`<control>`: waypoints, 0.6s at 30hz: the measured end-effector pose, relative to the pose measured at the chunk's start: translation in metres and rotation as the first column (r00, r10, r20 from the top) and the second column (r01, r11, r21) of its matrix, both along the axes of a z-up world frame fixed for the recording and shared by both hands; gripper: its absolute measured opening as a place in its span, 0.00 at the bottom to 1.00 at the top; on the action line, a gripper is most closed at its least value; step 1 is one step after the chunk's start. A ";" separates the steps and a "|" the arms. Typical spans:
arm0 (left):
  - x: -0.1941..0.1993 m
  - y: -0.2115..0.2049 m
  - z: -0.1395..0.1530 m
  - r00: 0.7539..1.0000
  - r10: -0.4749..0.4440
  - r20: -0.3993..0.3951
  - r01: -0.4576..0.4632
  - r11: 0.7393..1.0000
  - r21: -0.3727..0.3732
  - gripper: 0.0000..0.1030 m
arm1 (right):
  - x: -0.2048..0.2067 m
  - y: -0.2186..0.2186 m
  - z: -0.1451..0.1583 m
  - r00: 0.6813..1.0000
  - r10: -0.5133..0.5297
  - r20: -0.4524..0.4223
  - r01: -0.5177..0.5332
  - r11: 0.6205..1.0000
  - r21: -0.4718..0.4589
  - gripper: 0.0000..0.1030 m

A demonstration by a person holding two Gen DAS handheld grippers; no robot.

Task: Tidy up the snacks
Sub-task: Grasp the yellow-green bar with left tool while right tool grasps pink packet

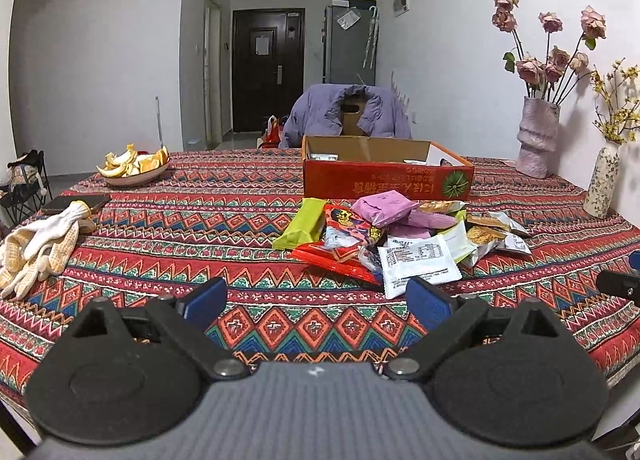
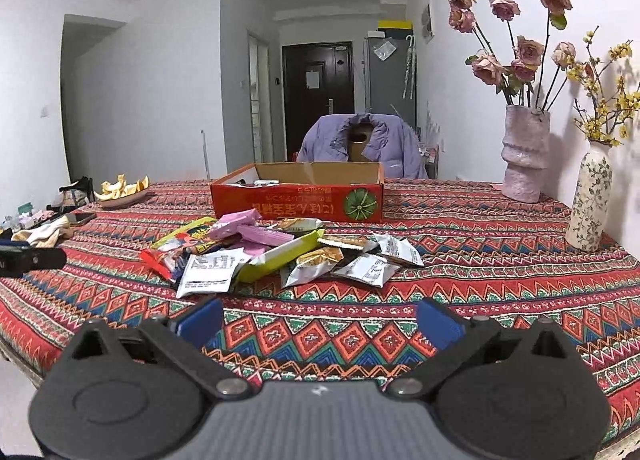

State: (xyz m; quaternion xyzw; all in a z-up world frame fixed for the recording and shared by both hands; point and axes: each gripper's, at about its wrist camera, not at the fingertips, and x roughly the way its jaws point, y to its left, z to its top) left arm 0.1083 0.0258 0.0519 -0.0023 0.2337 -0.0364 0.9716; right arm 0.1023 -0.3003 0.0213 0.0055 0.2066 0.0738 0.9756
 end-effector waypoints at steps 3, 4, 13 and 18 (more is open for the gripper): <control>0.009 0.001 -0.003 1.000 0.024 -0.006 -0.024 1.000 -0.005 0.95 | 0.009 0.002 0.001 1.000 -0.009 0.001 0.009 1.000 0.001 1.00; 0.013 0.002 -0.003 0.999 0.036 -0.009 -0.036 0.999 -0.006 0.95 | 0.012 0.002 0.002 1.000 -0.012 0.005 0.012 1.000 0.005 1.00; 0.100 0.022 -0.008 0.997 0.064 -0.045 -0.064 0.998 0.007 0.91 | 0.075 0.031 0.006 0.994 0.100 -0.042 -0.098 0.994 0.046 0.90; 0.177 0.030 -0.021 0.993 0.000 -0.115 -0.002 1.000 -0.020 0.81 | 0.128 0.064 0.005 0.988 0.133 -0.080 -0.129 0.990 0.047 0.88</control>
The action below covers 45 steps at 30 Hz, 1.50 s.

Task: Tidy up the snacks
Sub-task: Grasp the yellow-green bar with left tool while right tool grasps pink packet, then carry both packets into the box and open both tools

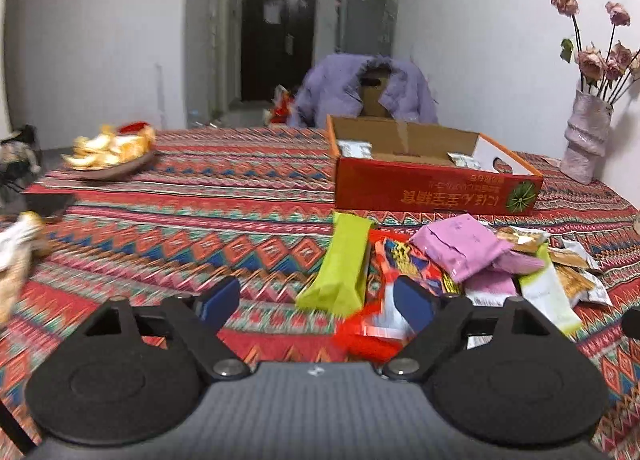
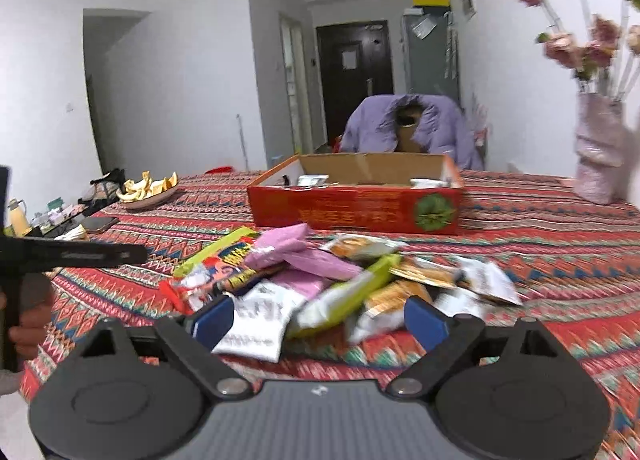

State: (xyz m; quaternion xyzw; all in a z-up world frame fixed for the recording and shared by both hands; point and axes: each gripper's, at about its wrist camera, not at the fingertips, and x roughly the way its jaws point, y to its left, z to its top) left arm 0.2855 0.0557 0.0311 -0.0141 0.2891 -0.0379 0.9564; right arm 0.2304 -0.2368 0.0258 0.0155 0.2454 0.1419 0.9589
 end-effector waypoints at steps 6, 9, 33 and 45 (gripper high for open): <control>0.076 -0.006 -0.029 0.995 -0.073 -0.069 0.076 0.996 0.042 0.65 | 0.076 0.043 -0.003 0.999 0.025 -0.028 -0.027 0.998 -0.048 0.80; 0.096 -0.008 -0.040 0.989 -0.113 -0.100 0.115 0.993 0.018 0.60 | 0.108 0.065 -0.011 0.998 0.038 -0.046 -0.042 0.994 -0.096 0.76; 0.036 0.010 -0.001 0.999 -0.035 0.009 0.035 0.999 0.006 0.33 | 0.096 0.059 0.002 0.999 0.028 -0.023 -0.030 0.997 -0.075 0.58; -0.042 -0.011 0.036 0.995 0.046 0.087 -0.043 0.998 -0.039 0.33 | 0.020 0.004 0.022 0.999 -0.003 0.038 0.003 1.000 -0.005 0.58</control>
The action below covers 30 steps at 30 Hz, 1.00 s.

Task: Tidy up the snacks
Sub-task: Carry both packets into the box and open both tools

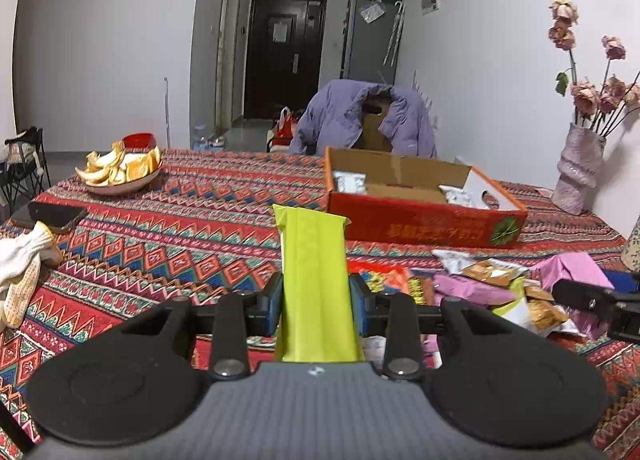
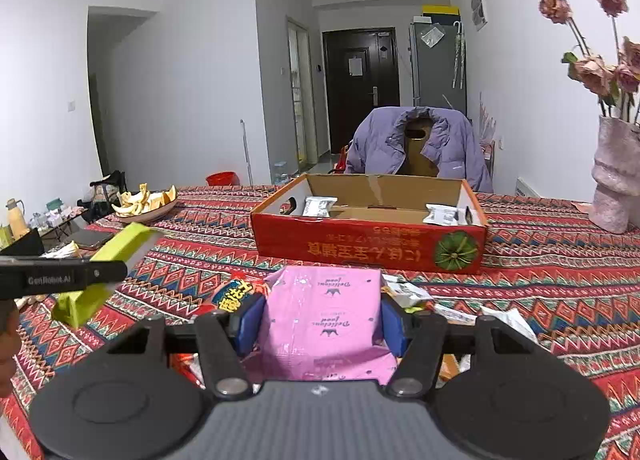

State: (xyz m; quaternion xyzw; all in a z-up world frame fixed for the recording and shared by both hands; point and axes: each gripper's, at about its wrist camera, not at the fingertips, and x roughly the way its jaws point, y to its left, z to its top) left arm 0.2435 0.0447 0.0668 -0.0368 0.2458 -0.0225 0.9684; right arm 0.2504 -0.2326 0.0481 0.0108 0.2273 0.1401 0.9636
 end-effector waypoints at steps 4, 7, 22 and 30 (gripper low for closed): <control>0.009 -0.017 0.007 1.000 -0.011 0.000 0.011 1.000 -0.018 0.33 | -0.001 -0.014 0.003 1.000 -0.007 0.011 0.007 1.000 0.003 0.58; 0.031 -0.028 0.014 1.000 -0.024 -0.016 0.024 0.999 -0.030 0.33 | 0.010 -0.023 0.008 1.000 -0.015 0.015 0.015 1.000 0.009 0.58; 0.314 -0.098 0.025 0.983 -0.096 -0.154 0.093 0.995 -0.026 0.34 | 0.315 -0.050 0.041 0.984 0.014 -0.175 0.001 0.997 0.083 0.58; 0.422 -0.113 -0.030 0.935 -0.064 -0.350 0.056 0.998 -0.031 0.35 | 0.451 -0.042 -0.025 0.921 -0.093 -0.377 0.094 0.995 -0.016 0.58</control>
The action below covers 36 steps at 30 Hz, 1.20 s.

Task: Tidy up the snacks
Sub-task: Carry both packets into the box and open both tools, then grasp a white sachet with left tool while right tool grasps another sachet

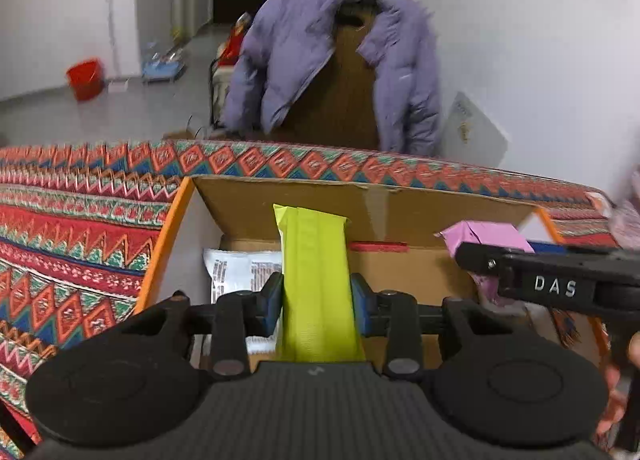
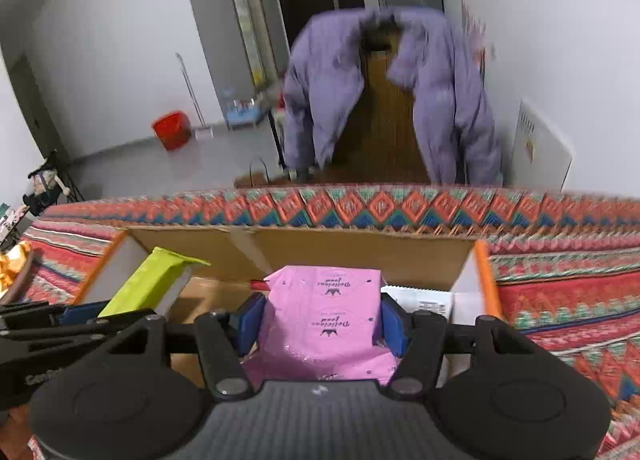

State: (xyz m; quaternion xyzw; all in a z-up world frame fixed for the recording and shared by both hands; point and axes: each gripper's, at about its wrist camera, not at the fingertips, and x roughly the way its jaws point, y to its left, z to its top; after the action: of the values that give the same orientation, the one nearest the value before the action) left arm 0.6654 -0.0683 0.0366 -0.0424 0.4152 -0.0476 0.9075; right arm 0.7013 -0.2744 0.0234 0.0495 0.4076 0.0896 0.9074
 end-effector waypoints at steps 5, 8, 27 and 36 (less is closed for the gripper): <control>0.019 0.006 -0.012 0.999 -0.018 -0.032 0.017 1.000 -0.018 0.50 | 0.022 -0.001 -0.025 0.997 -0.009 -0.075 0.011 0.999 0.031 0.61; 0.018 0.008 -0.010 0.999 -0.032 -0.022 0.031 0.999 -0.014 0.51 | 0.022 0.000 -0.029 0.997 -0.001 -0.079 0.005 0.999 0.053 0.64; -0.165 0.059 0.136 0.957 -0.110 0.267 0.089 0.992 0.089 0.74 | -0.164 -0.037 0.127 0.976 0.056 0.209 -0.047 0.998 -0.049 0.79; -0.330 0.061 0.105 0.901 -0.192 0.390 0.135 0.976 0.170 0.81 | -0.325 -0.041 0.122 0.916 0.142 0.376 -0.130 0.990 -0.056 0.86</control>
State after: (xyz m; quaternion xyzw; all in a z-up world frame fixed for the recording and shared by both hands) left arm 0.3350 -0.0072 0.1419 0.0668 0.2232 -0.1025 0.9671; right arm 0.3761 -0.3153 0.1457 -0.0108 0.2285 0.1543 0.9612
